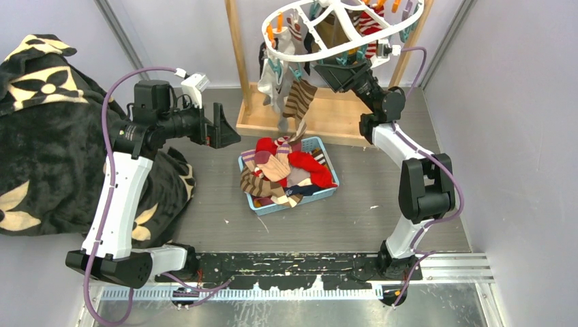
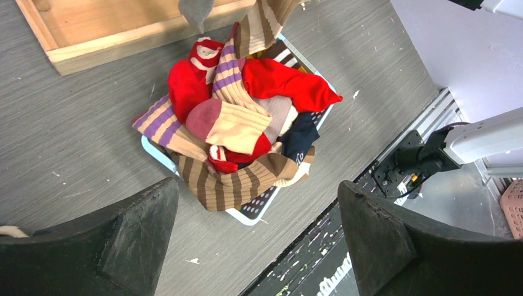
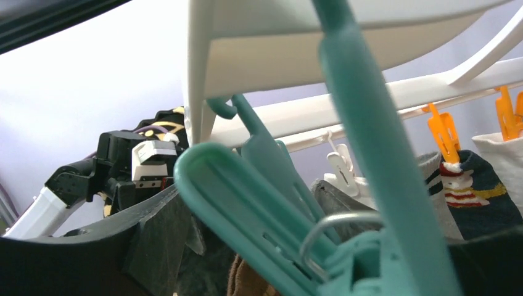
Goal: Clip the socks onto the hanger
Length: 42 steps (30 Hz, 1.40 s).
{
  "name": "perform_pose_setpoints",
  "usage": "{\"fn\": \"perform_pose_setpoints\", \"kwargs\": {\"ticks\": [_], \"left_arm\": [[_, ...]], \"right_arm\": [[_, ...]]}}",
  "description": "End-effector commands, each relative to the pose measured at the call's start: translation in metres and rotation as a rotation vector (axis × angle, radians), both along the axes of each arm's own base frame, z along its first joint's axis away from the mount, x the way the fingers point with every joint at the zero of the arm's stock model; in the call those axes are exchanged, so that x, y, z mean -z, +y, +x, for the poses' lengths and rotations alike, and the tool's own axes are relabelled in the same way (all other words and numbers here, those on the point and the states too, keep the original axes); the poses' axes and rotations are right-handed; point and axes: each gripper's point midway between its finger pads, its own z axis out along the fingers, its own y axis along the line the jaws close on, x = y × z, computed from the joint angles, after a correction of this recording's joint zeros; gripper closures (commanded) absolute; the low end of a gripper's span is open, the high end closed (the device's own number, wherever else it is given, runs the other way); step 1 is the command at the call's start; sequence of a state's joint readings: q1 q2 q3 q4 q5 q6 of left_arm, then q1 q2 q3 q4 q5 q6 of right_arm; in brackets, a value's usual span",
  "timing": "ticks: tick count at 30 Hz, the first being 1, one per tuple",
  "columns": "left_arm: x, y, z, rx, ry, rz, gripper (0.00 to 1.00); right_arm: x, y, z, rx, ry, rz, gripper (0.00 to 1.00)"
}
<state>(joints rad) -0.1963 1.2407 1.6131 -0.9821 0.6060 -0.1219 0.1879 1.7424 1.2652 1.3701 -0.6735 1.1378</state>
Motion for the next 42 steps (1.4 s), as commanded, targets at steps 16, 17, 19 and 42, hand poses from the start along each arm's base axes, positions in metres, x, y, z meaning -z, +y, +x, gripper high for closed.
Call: {"fn": "perform_pose_setpoints", "kwargs": {"ticks": [16,17,19,42], "left_arm": [[-0.023,0.000,-0.009,0.024,-0.093,-0.003,0.00],[-0.023,0.001,-0.009,0.022,-0.095,-0.003,0.00],[-0.023,0.001,-0.010,0.022,-0.095,-0.003,0.00],[-0.028,0.003,-0.014,0.018,-0.109,0.000,0.00]], "right_arm": [[-0.016,0.009,-0.032,-0.067,-0.071,0.000,0.45],[-0.014,0.008,-0.032,-0.061,-0.067,0.001,0.46],[-0.012,0.006,-0.033,-0.037,-0.070,0.005,0.49],[0.018,-0.019,-0.010,0.047,0.014,-0.020,0.23]]}}
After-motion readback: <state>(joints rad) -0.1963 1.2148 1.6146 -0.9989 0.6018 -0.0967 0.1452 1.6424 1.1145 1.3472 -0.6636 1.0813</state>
